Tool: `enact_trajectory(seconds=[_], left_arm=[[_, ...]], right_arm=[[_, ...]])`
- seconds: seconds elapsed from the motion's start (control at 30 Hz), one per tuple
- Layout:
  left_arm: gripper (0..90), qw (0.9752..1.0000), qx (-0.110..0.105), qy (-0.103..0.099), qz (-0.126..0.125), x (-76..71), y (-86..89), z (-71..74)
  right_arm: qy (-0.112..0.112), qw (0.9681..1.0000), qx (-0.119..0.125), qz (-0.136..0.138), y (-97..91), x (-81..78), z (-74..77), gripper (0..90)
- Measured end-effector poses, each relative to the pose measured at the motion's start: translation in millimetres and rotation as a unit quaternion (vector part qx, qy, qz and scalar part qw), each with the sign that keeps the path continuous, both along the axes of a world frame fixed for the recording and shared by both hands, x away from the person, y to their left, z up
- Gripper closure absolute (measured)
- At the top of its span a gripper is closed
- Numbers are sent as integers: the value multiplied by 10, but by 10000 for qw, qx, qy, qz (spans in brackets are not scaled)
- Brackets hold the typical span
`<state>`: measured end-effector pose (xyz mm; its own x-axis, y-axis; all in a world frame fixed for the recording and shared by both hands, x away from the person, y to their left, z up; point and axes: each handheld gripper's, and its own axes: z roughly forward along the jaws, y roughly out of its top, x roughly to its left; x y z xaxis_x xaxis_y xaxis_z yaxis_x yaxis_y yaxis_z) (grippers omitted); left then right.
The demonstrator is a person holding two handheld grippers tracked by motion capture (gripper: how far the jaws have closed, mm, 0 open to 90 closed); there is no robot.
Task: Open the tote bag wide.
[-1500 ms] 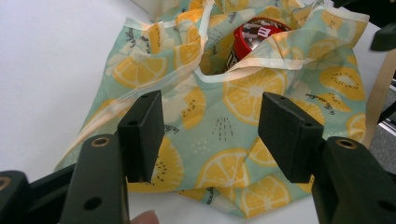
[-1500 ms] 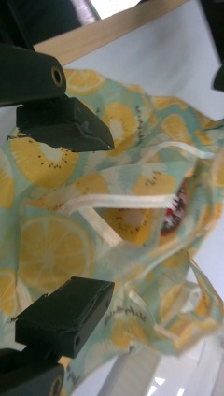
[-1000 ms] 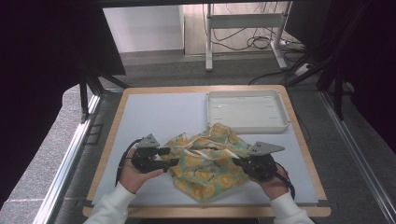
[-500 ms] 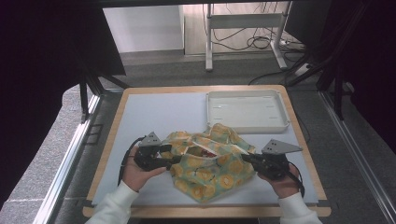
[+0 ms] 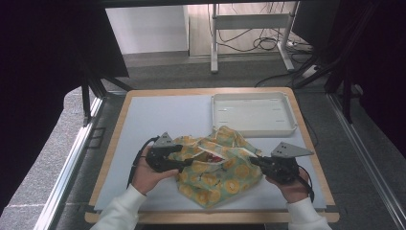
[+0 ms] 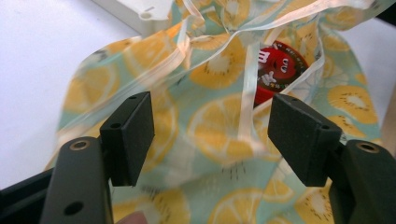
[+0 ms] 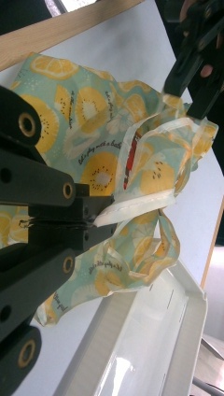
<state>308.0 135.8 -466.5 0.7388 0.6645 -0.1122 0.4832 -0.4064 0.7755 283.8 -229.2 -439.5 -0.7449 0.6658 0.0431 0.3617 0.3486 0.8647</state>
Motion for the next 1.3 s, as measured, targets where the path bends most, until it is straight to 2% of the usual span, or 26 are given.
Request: enact_trajectory(seconds=[0.1,0.2,0.27,0.3,0.33,0.47,0.6,0.93,1.3], left_arm=[[356,9998,197,59,-48,66,-82,-65],[476,9991,325,222,-178,91,-119,-160],[588,9989,343,226,-226,85,-126,-177],[624,9989,343,226,-226,85,-126,-177],[624,9987,359,244,-276,89,-129,-183],[799,9978,399,370,-369,82,-150,-227],[876,9979,323,359,-421,67,-138,-218],[900,9983,-174,281,-478,-29,27,-75],[900,9971,-464,126,-582,-248,149,19]], right_arm=[[-9,10000,9,-12,-1,-2,7,877],[-31,10000,20,-56,-17,3,14,877],[-36,10000,45,-70,-27,10,16,877],[-36,10000,45,-70,-27,10,16,877],[-33,9999,50,-81,-29,12,19,877],[-34,9999,86,-127,-35,18,22,877],[-20,9998,103,-144,-41,29,13,877],[19,9998,155,-127,-40,46,-9,876],[103,9997,204,0,-26,9,-35,875]])
